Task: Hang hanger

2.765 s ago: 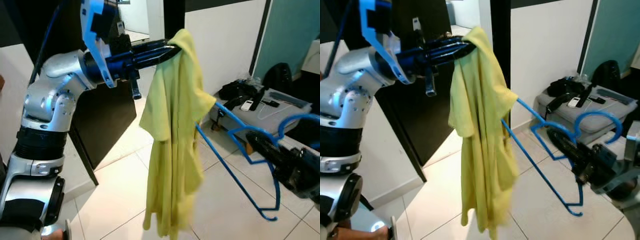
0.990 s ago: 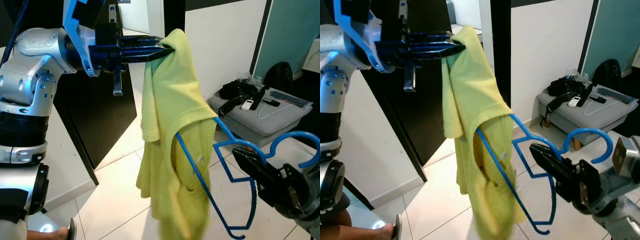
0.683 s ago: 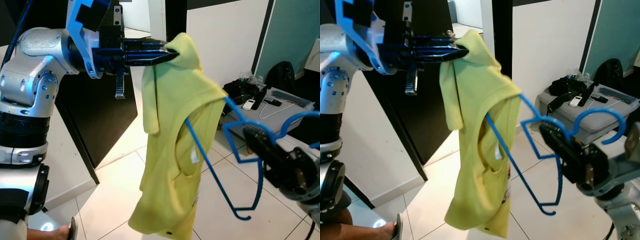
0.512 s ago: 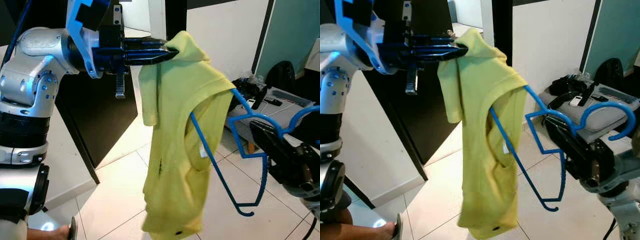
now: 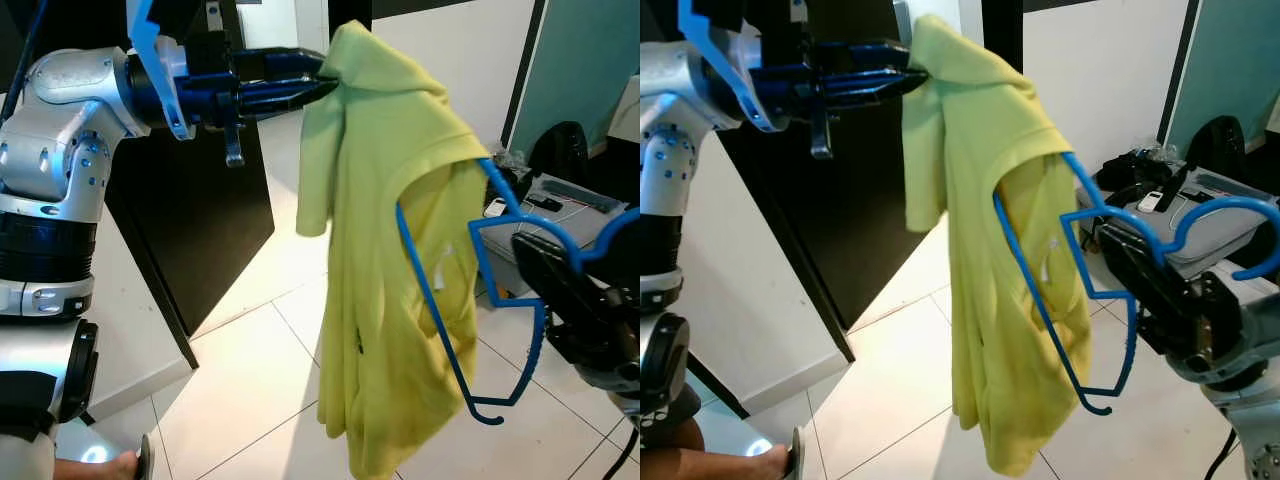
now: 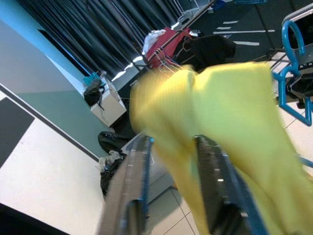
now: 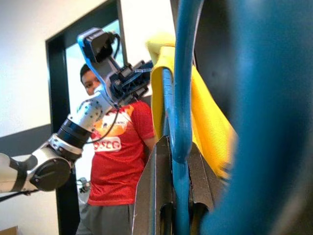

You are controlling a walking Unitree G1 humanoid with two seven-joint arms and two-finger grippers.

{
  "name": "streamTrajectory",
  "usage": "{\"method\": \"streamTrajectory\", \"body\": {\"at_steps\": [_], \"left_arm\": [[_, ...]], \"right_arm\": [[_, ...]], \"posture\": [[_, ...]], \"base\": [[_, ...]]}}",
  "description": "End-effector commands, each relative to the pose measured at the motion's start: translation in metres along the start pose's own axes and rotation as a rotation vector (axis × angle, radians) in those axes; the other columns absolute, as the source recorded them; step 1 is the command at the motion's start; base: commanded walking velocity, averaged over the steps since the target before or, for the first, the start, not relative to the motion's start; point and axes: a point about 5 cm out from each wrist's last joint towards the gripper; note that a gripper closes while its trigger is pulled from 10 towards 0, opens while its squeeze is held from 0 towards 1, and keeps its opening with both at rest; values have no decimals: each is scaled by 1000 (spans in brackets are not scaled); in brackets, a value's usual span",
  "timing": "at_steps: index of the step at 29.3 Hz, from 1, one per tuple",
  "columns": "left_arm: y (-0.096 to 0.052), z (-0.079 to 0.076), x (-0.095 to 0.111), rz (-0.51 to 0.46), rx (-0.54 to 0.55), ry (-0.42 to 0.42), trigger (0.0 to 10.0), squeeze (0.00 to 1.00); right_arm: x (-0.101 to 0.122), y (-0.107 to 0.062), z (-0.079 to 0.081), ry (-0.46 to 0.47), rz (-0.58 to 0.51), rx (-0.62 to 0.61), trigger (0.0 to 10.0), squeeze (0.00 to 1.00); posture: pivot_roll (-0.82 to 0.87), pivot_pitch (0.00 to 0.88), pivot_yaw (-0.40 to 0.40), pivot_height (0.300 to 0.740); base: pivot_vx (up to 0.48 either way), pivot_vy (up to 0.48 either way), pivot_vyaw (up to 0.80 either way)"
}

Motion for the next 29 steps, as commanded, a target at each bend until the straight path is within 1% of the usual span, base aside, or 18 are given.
{"method": "streamTrajectory", "body": {"at_steps": [1, 9, 10, 11, 12, 13, 15, 16, 18, 19, 20, 21, 22, 23, 25, 27, 28, 29], "left_arm": [[-3, 0, 0, 3, -8, -8, 10000, 1000], [0, -4, 0, -10, -3, -9, 10000, 1000], [1, -3, 2, -36, 35, -15, 10000, 855], [1, -3, 2, -36, 35, -15, 10000, 855], [2, -2, 2, -71, 86, -34, 10000, 0], [2, -2, 2, -71, 86, -34, 10000, 0], [7, -5, 1, -128, 153, -71, 10000, 0], [7, -5, 1, -128, 153, -71, 10000, 0], [16, -17, -7, -195, 214, -148, 10000, 0], [16, -17, -7, -195, 214, -148, 10000, 0], [18, -21, -11, -224, 286, -185, 10000, 0], [18, -21, -11, -224, 286, -185, 10000, 0], [19, -23, -14, -241, 337, -210, 10000, 0], [20, -23, -17, -255, 421, -233, 10000, 0], [20, -23, -17, -255, 421, -233, 10000, 0], [27, -30, -29, -262, 587, -293, 10000, 0], [27, -30, -29, -262, 587, -293, 10000, 0], [31, -38, -38, -243, 653, -328, 10000, 0]], "right_arm": [[6, 7, 4, -29, -38, 37, 10000, 0], [13, 15, 3, -63, -73, 52, 10000, 0], [12, 17, 0, -83, -65, 35, 10000, 0], [12, 17, 0, -83, -65, 35, 10000, 0], [10, 21, -6, -110, -46, -3, 10000, 0], [10, 21, -6, -110, -46, -3, 10000, 0], [4, 26, -14, -148, 2, -57, 10000, 0], [4, 26, -14, -148, 2, -57, 10000, 0], [-4, 30, -21, -186, 66, -96, 10000, 0], [-4, 30, -21, -186, 66, -96, 10000, 0], [-7, 32, -31, -229, 103, -152, 10000, 0], [-7, 32, -31, -229, 103, -152, 10000, 0], [-9, 32, -38, -260, 126, -192, 10000, 0], [-9, 34, -44, -282, 125, -231, 10000, 0], [-9, 34, -44, -282, 125, -231, 10000, 0], [-8, 41, -56, -309, 108, -291, 10000, 0], [-8, 41, -56, -309, 108, -291, 10000, 0], [-9, 45, -59, -314, 97, -306, 10000, 0]], "posture": [[-64, 0, 88, 740], [-64, 0, 92, 740], [-63, 0, 94, 740], [-63, 0, 94, 740], [-63, 0, 94, 740], [-63, 0, 94, 740], [-65, 0, 91, 740], [-65, 0, 91, 740], [-67, 0, 85, 740], [-67, 0, 85, 740], [-67, 0, 84, 740], [-67, 0, 84, 740], [-67, 0, 84, 740], [-67, 0, 79, 740], [-67, 0, 79, 740], [-61, 0, 68, 740], [-61, 0, 68, 740], [-57, 0, 64, 740]], "base": [[0, 0, 0], [0, 0, 0], [0, 0, 0], [0, 0, 0], [0, 0, 0], [0, 0, 0], [0, 0, 0], [0, 0, 0], [0, 0, 0], [0, 0, 0], [0, 0, 0], [0, 0, 0], [0, 0, 0], [0, 0, 0], [0, 0, 0], [0, 0, 0], [0, 0, 0], [0, 0, 0]]}}
Point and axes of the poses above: a point about 5 cm out from each wrist's last joint towards the gripper, its own y axis pointing out of the wrist towards the gripper, its own x axis along the axis of the wrist's last joint, z = x × y, and after that the axes turned 2 degrees about -y, right-handed
